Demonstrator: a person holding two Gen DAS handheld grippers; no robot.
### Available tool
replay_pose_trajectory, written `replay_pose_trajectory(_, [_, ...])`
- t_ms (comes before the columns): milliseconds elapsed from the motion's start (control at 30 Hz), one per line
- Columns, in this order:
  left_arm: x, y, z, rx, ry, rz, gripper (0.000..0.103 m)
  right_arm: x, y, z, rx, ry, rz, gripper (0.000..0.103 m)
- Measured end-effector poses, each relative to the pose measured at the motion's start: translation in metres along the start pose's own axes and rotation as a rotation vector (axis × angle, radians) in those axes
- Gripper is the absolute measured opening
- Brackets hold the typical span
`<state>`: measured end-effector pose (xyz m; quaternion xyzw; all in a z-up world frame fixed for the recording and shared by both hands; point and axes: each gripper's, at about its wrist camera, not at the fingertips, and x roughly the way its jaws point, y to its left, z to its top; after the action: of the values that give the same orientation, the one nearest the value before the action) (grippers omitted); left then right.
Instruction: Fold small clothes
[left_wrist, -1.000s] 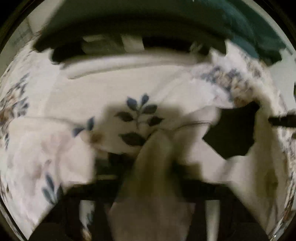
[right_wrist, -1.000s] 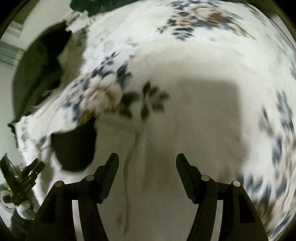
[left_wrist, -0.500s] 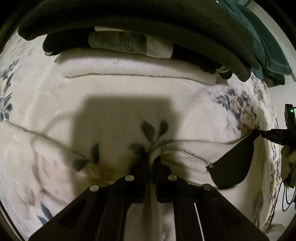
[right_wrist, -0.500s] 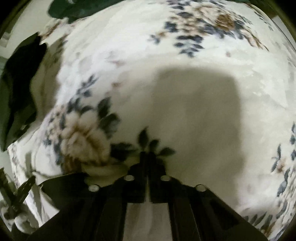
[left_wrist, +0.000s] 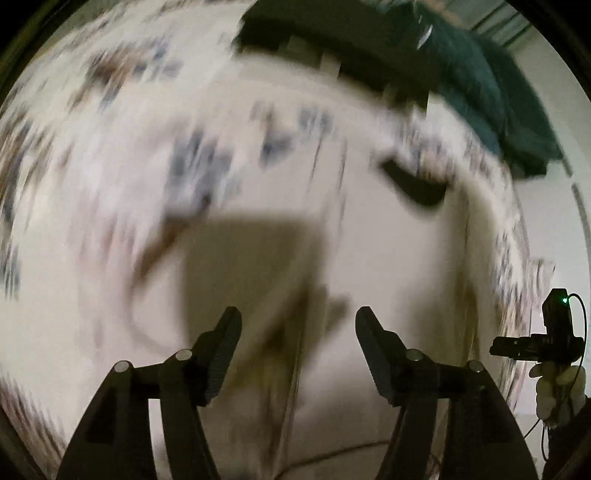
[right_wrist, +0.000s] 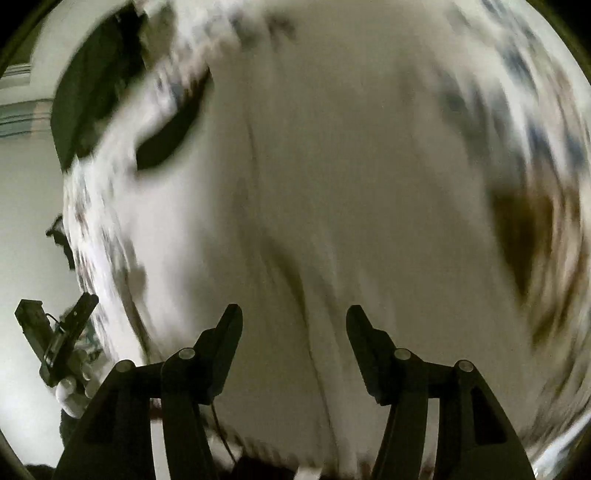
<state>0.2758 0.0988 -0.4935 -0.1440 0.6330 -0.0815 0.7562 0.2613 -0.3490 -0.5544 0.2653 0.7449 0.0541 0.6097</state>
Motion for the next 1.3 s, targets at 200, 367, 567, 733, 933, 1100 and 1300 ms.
replay_pose_trajectory(200, [0.029, 0.014, -0.124, -0.071, 0.212, 0.067, 0.062, 0.067, -0.055, -0.122, 0.159, 0.154, 0.005, 0.061])
replay_pose_trajectory(367, [0.03, 0.028, -0.165, -0.119, 0.228, 0.077, 0.062, 0.1, -0.074, -0.174, 0.239, 0.166, 0.118, 0.056])
replay_pose_trajectory(567, [0.01, 0.049, -0.17, -0.135, 0.18, 0.06, 0.062, 0.076, -0.091, -0.191, 0.323, 0.005, -0.01, 0.004])
replay_pose_trajectory(733, [0.022, 0.052, -0.168, -0.135, 0.191, 0.008, 0.062, 0.067, -0.084, -0.199, 0.286, -0.025, -0.069, 0.004])
replay_pose_trajectory(933, [0.032, 0.038, -0.174, -0.098, 0.156, -0.073, 0.002, 0.07, -0.08, -0.196, 0.302, -0.036, -0.005, 0.004])
replay_pose_trajectory(1100, [0.005, 0.056, -0.171, -0.12, 0.092, -0.089, 0.001, 0.057, -0.085, -0.2, 0.329, -0.057, 0.028, 0.004])
replay_pose_trajectory(1300, [0.007, 0.048, -0.179, -0.079, 0.139, -0.083, 0.002, 0.062, -0.093, -0.194, 0.319, -0.033, -0.013, 0.004])
